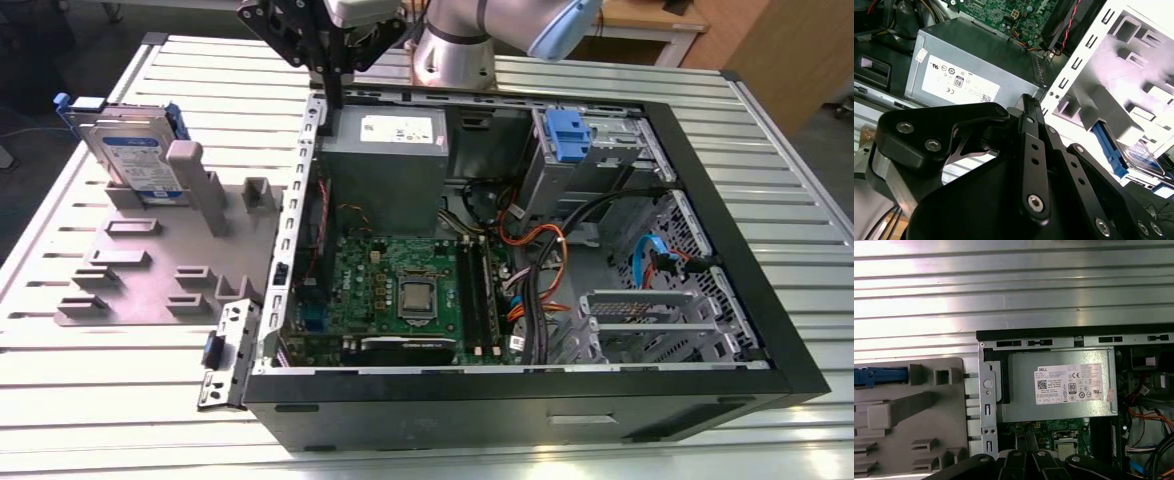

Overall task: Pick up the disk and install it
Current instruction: 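Reach for the disk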

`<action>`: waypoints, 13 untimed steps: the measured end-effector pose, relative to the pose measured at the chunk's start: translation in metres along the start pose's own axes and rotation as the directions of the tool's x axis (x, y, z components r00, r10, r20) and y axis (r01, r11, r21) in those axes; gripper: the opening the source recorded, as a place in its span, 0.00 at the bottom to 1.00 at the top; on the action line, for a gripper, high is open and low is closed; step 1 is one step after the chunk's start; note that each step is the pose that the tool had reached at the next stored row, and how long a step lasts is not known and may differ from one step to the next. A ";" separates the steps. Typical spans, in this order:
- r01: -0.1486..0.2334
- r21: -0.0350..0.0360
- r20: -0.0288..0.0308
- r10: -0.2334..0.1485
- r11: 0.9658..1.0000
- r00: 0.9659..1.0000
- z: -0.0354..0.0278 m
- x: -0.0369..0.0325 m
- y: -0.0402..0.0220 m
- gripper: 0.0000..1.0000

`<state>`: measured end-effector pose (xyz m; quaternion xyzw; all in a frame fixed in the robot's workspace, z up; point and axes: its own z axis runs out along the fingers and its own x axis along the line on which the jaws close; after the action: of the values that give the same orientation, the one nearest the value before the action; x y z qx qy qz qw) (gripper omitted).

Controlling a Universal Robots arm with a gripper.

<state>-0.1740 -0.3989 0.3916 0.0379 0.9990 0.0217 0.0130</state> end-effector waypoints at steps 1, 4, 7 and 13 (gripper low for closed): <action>0.000 0.000 0.000 0.000 1.000 1.000 0.0000 0.0002 0.0000 0.11; 0.000 0.000 0.000 0.000 1.000 1.000 0.0001 0.0020 -0.0002 0.11; 0.000 0.000 0.000 0.000 1.000 1.000 0.0001 0.0036 -0.0003 0.11; 0.000 0.000 0.000 0.000 1.000 1.000 0.0002 0.0065 -0.0005 0.11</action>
<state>-0.1805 -0.3989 0.3912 0.0379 0.9990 0.0216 0.0129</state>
